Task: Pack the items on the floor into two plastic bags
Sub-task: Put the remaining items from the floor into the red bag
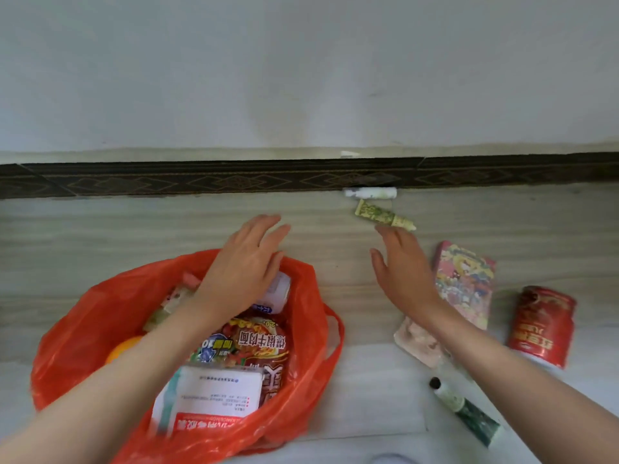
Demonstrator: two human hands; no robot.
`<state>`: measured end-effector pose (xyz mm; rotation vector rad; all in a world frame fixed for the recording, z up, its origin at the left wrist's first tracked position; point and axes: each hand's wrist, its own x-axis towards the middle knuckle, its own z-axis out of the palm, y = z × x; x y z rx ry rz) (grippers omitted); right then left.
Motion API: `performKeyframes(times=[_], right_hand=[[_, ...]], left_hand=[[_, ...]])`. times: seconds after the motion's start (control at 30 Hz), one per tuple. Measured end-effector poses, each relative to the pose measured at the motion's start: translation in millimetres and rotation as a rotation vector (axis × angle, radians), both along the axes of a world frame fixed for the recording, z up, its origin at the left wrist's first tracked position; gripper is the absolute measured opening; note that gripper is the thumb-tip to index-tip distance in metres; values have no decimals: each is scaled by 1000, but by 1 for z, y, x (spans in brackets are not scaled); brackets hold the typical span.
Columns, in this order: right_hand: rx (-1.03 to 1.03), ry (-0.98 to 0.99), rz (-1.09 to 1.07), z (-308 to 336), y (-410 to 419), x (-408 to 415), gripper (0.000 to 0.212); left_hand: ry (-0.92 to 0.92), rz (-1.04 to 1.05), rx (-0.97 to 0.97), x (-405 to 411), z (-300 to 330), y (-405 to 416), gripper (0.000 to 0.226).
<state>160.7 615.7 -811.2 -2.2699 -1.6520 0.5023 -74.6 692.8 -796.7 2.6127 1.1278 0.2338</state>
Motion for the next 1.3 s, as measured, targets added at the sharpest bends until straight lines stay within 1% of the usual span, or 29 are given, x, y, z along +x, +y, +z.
performKeyframes(times=[0.07,0.13,0.2,0.27,0.37,0.43,0.5,0.57,0.63,0.77,0.87,0.97,1.0,1.07,1.13,1.2,1.3], right_hand=[[-57,-37,9,-5,12,22,45],[-116,-65,32,-13,20,39,50],[-133,-84,53,-23,24,50,48],[-142,-107,28,-30,27,57,43],[-212,-163,-50,-34,31,56,36],[-215,-179,-101,-37,32,53,34],[-214,-164,-122,-40,28,53,35],[-200,-116,-131,-44,17,58,34],[-153,-20,-161,-43,6,64,32],[-115,251,-310,-31,-8,60,30],[-139,488,-435,-24,-9,53,23],[-153,651,-578,-18,-12,42,24],[-149,684,-609,-16,-14,37,27],[-121,710,-634,-8,-16,25,29],[-87,700,-619,3,-17,11,32],[-45,696,-613,15,-18,-3,32],[9,722,-568,31,-19,-26,30]], left_hand=[[42,-74,29,26,-13,11,46],[66,-114,-9,54,-24,18,48],[90,-155,-36,81,-35,27,53],[86,-182,-33,106,-41,37,59],[76,-128,-30,138,-49,47,65],[90,-72,-44,151,-55,51,61],[97,-77,7,156,-60,49,57],[92,-56,50,154,-66,49,52],[81,-28,66,151,-67,47,50],[46,44,-19,143,-66,48,46],[-13,13,-62,132,-67,50,45],[-94,-3,-96,123,-55,50,32],[-128,9,-111,119,-48,49,27],[-181,47,-132,105,-34,48,29],[-218,83,-137,85,-20,45,30],[-261,132,-154,63,-5,41,24],[-315,245,-189,27,20,30,22]])
